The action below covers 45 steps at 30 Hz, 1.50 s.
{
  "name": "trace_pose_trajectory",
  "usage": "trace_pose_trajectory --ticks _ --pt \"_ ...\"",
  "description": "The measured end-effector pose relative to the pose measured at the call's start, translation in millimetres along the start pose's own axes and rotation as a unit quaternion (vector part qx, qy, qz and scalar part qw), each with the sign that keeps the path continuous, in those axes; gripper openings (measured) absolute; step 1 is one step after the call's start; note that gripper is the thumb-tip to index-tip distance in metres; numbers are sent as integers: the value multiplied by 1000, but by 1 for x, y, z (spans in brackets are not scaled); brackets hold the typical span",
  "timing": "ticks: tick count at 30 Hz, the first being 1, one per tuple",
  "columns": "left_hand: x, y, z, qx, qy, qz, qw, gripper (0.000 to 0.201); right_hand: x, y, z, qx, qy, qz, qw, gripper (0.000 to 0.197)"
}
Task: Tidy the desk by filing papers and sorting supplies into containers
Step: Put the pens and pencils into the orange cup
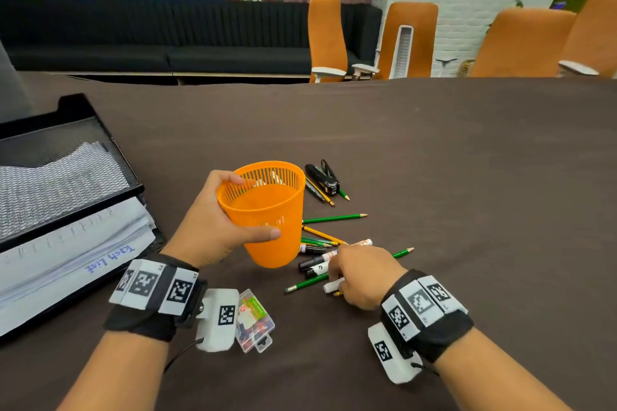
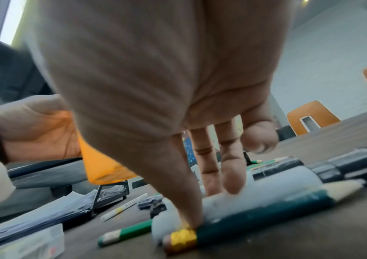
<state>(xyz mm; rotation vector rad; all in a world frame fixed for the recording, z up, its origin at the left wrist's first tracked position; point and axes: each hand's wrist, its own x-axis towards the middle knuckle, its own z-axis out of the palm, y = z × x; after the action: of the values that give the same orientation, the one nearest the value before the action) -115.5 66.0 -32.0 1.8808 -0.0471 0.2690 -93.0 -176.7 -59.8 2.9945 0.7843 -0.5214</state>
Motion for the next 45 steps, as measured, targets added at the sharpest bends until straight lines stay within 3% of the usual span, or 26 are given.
trace_pose_trajectory --ticks 5,10,18,21,23,26,29,32,34,36,39,41,45 --pt "3 -5 -8 28 58 -10 998 100 -1 -7 1 -59 14 -18 998 24" --pt "5 -3 -26 -5 132 13 991 90 -5 -7 -3 -69 16 -21 997 26" --pt "5 -3 -19 -27 111 25 993 92 0 -2 0 -49 34 -33 998 30" --pt "8 -9 -12 -138 111 -5 984 102 0 3 -5 -55 98 -24 993 31" --pt "7 -7 -5 -139 90 -9 986 107 -2 9 -17 -6 173 -17 985 23" --pt "2 -2 8 -26 33 16 999 103 -17 24 -46 131 327 -18 936 5" --pt "-3 3 15 22 -17 23 999 100 -46 27 -82 305 479 -56 821 7" --pt "-7 11 21 59 -68 27 996 101 -77 16 -104 431 557 -125 699 16" --pt "-11 17 25 72 -94 30 993 102 -83 6 -105 464 563 -162 665 16" --pt "-14 21 27 77 -126 26 989 103 -76 -3 -98 476 544 -170 670 17" --pt "-18 27 27 82 -175 22 981 102 -58 -10 -84 440 501 -140 732 12" --pt "-18 30 23 73 -187 27 979 100 -49 -11 -77 435 476 -115 755 9" --pt "-12 25 4 54 -146 25 988 99 -33 -3 -73 498 463 -80 729 10"
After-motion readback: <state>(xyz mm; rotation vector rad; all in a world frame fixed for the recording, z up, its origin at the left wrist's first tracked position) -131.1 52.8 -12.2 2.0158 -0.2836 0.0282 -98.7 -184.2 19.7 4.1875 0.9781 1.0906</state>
